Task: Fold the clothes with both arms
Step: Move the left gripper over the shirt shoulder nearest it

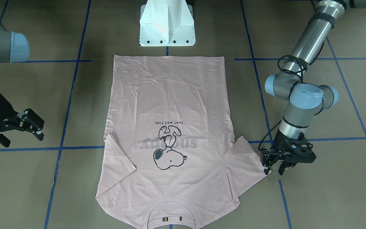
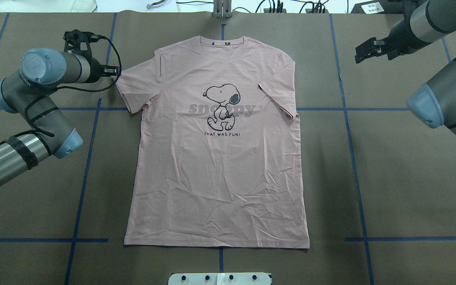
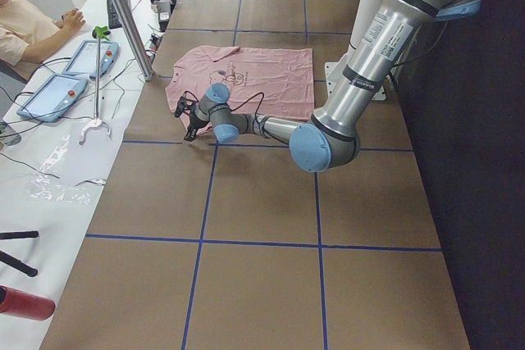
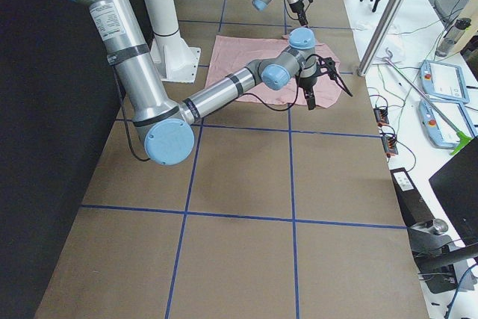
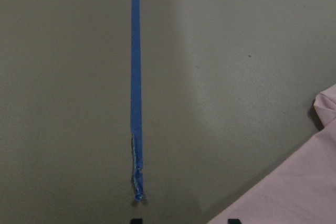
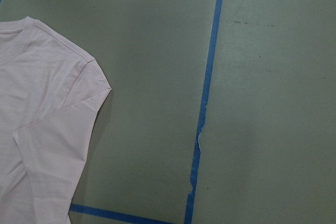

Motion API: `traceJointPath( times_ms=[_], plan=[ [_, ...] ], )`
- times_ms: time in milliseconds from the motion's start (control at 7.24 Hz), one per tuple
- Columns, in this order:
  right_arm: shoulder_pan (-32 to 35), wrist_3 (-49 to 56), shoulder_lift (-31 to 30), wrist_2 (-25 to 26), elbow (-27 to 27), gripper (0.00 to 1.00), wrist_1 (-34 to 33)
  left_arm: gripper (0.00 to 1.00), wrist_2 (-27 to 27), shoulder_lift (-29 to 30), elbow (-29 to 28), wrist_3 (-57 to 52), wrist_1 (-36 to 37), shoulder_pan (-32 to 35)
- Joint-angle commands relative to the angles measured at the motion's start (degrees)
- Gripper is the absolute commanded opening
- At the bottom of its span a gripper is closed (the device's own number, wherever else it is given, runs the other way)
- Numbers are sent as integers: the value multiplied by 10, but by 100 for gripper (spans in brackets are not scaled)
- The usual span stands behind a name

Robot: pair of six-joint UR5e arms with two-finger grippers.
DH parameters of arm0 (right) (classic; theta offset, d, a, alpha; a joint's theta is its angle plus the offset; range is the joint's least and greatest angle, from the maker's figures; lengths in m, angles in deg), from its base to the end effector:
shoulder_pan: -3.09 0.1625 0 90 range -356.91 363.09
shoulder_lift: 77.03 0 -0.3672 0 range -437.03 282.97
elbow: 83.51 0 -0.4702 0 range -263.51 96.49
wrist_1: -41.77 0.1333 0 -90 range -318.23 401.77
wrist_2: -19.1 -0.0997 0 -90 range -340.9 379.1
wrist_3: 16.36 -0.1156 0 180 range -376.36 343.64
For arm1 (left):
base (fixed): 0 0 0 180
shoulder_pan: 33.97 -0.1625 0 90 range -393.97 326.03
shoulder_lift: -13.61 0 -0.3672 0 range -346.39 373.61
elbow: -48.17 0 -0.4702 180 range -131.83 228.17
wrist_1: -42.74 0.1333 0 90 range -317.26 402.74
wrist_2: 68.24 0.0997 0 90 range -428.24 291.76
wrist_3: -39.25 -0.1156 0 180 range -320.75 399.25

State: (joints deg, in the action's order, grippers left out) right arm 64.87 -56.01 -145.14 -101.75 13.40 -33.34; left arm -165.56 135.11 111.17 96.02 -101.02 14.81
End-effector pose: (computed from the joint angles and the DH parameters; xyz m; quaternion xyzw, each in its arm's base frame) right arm -0.2609 -0.6426 0.2796 0.1598 -0.4051 -0.0094 0.9002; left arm 0.4449 -0.6878 0.4142 0.2767 0.4032 -0.0871 0.8679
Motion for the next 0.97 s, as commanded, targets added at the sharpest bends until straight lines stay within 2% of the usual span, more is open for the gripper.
traceJointPath(
  times_ms=[0, 138, 415, 553, 691, 829],
  plan=[
    [-2, 0, 0, 0, -1, 100, 1, 57, 0, 3, -2, 0, 0, -4],
    [-2, 0, 0, 0, -1, 100, 0, 55, 0, 3, -2, 0, 0, -7],
    [-2, 0, 0, 6, -2, 100, 1, 44, 0, 3, -2, 0, -1, -11],
    [-2, 0, 0, 6, -2, 100, 1, 33, 0, 2, -2, 0, -1, -11],
    [-2, 0, 0, 6, -2, 100, 1, 8, 0, 2, -2, 0, -1, -11],
    [-2, 0, 0, 6, -2, 100, 1, 0, 0, 2, -2, -1, -1, -13]
  ],
)
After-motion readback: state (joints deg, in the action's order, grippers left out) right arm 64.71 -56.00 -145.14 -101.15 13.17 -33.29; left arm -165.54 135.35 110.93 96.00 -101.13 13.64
